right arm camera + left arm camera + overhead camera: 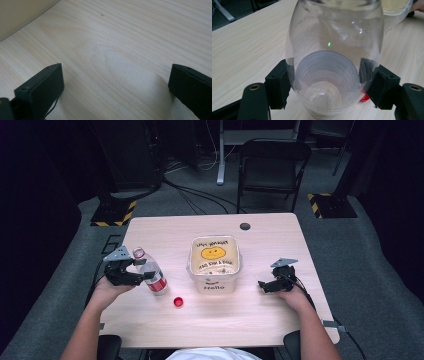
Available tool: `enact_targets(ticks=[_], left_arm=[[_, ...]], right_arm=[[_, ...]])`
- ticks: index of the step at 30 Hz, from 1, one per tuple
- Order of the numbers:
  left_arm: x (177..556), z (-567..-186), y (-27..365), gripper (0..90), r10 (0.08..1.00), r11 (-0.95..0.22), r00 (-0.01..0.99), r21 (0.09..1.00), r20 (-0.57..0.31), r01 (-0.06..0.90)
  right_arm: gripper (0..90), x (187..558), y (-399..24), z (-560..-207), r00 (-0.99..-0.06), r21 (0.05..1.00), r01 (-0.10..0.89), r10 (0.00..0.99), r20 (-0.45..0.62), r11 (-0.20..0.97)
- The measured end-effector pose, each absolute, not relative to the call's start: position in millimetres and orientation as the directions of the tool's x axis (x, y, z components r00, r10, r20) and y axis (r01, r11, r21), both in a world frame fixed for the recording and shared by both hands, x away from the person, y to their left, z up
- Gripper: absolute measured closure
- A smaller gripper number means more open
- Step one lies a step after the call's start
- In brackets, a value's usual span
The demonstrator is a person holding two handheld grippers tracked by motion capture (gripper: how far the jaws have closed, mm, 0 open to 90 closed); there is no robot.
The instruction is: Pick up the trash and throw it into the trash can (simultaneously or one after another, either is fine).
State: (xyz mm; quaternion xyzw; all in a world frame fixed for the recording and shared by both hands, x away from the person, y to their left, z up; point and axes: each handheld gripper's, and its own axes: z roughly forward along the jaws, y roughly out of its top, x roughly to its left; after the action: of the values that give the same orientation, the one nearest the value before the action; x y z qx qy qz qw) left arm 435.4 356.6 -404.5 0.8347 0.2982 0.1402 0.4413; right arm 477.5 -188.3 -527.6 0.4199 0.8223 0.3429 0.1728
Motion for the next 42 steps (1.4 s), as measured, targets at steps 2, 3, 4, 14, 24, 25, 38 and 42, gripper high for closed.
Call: enact_targets(ticks=[2, 3, 4, 14, 24, 25, 38, 42], left_arm=[[433, -400, 355, 29.0, 0.621, -0.435, 0.783, 0.821, -0.024, 0.370], [433, -398, 355, 29.0, 0.621, -0.431, 0.783, 0.824, -0.025, 0.368], [432, -395, 354, 29.0, 0.617, -0.427, 0.787, 0.827, -0.029, 0.365], [431, -373, 350, 29.1, 0.596, -0.410, 0.801, 0.840, -0.047, 0.355], [441, -361, 342, 29.2, 0.587, -0.411, 0.808, 0.840, -0.055, 0.355], [442, -360, 342, 29.2, 0.584, -0.415, 0.810, 0.837, -0.054, 0.355], [448, -345, 325, 29.2, 0.572, -0.465, 0.820, 0.818, -0.014, 0.339], [450, -341, 319, 29.2, 0.566, -0.468, 0.825, 0.818, -0.012, 0.333]], right_arm=[[0.0, 477, -188, -528, -0.583, 0.709, 0.575, 0.813, 0.004, 0.408], [0.0, 477, -187, -528, -0.582, 0.709, 0.575, 0.813, 0.004, 0.408], [0.0, 477, -187, -528, -0.581, 0.709, 0.576, 0.814, 0.006, 0.406], [0.0, 476, -186, -528, -0.570, 0.710, 0.583, 0.821, 0.012, 0.395], [0.0, 476, -185, -528, -0.575, 0.709, 0.579, 0.818, 0.005, 0.403], [0.0, 476, -186, -528, -0.575, 0.709, 0.579, 0.818, 0.005, 0.403], [0.0, 476, -185, -528, -0.575, 0.709, 0.579, 0.818, 0.005, 0.402], [0.0, 476, -185, -528, -0.575, 0.709, 0.579, 0.818, 0.005, 0.403]])
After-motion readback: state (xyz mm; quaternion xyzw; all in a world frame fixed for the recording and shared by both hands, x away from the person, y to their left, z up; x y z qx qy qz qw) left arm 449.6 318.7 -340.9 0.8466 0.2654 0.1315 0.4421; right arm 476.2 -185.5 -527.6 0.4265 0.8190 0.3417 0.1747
